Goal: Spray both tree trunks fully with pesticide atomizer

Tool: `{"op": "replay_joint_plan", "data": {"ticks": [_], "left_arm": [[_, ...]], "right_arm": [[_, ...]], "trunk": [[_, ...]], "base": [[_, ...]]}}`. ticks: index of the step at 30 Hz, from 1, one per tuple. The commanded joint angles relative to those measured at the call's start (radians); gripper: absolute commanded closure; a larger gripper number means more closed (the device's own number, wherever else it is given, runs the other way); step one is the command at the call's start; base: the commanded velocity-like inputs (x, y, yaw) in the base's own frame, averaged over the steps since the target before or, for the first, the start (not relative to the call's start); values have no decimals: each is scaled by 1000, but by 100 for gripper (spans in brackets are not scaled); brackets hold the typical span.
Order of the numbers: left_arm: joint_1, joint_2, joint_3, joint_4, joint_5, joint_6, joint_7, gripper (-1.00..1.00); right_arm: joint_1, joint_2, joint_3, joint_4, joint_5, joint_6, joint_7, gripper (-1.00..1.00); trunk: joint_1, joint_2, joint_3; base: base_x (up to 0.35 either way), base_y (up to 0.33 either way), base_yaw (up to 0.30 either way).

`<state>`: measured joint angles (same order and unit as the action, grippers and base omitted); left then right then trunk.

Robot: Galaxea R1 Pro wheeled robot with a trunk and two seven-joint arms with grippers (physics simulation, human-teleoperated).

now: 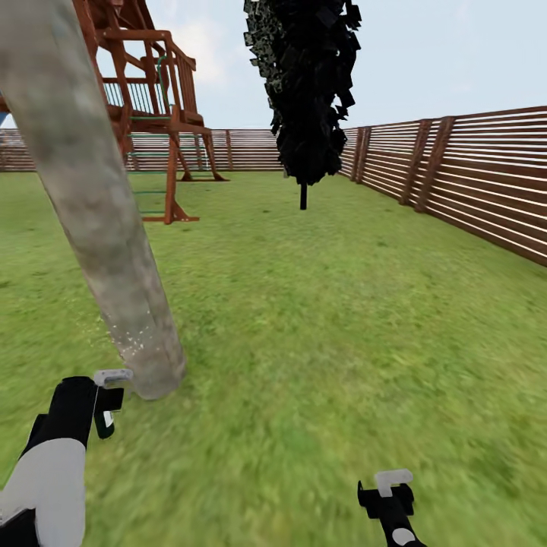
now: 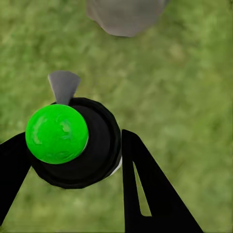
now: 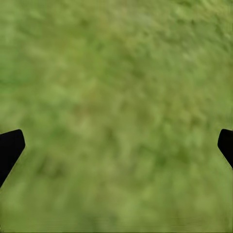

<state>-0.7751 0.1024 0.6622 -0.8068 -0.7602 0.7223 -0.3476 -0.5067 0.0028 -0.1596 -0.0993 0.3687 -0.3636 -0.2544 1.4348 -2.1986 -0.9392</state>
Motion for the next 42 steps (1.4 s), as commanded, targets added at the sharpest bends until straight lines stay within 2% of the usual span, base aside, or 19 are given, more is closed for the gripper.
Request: {"op": "replay_joint_plan", "data": {"ticks": [1, 5, 7, 9, 11, 12, 22, 29, 32, 36, 42], "left_arm": [[-9, -6, -6, -3, -14, 1, -10, 100], [-57, -17, -15, -3, -13, 8, -10, 100], [-131, -18, -26, -2, -13, 100, -11, 100], [-146, -17, -60, -2, -14, 113, -13, 100], [-148, -13, -99, -3, -14, 119, -15, 100], [-146, -9, -104, -3, -13, 120, -20, 100], [-141, -1, -104, -3, -14, 117, -36, 100], [-139, 0, -104, 2, -16, 115, -34, 100], [-105, -5, -109, 12, -13, 114, -34, 100], [-97, -7, -110, 15, -11, 115, -35, 100], [-96, -2, -105, 13, -17, 114, -30, 100]], "right_arm": [[0, 0, -8, 1, 10, -3, -3, -100], [0, 0, -8, 0, 10, -3, -3, -100], [-1, 0, -8, 1, 10, -4, -3, -100], [-1, 0, -8, 1, 10, -3, -3, -100], [-1, 0, -8, 1, 10, -3, -3, -100], [-1, 0, -8, 1, 10, -3, -3, -100], [-1, 0, -8, 1, 10, -3, -3, -100], [-1, 0, -8, 1, 10, -3, -3, -100], [-1, 0, -8, 1, 10, -3, -3, -100], [-1, 0, -8, 1, 10, -3, -3, -100], [-1, -1, -8, 0, 10, -3, -3, -100]], "trunk": [[0, 0, -1], [0, 0, -1], [0, 0, -1], [0, 0, -1], [0, 0, -1], [0, 0, -1], [0, 0, -1], [0, 0, -1], [0, 0, -1], [0, 0, -1], [0, 0, -1]], "base": [[247, -30, 233], [61, -8, 61], [4, -1, 4], [1, 0, 1], [0, 0, 0], [9, 0, 0], [197, -167, 14], [41, -269, 252], [176, -234, 277], [245, -178, 262], [179, -209, 25]]}}
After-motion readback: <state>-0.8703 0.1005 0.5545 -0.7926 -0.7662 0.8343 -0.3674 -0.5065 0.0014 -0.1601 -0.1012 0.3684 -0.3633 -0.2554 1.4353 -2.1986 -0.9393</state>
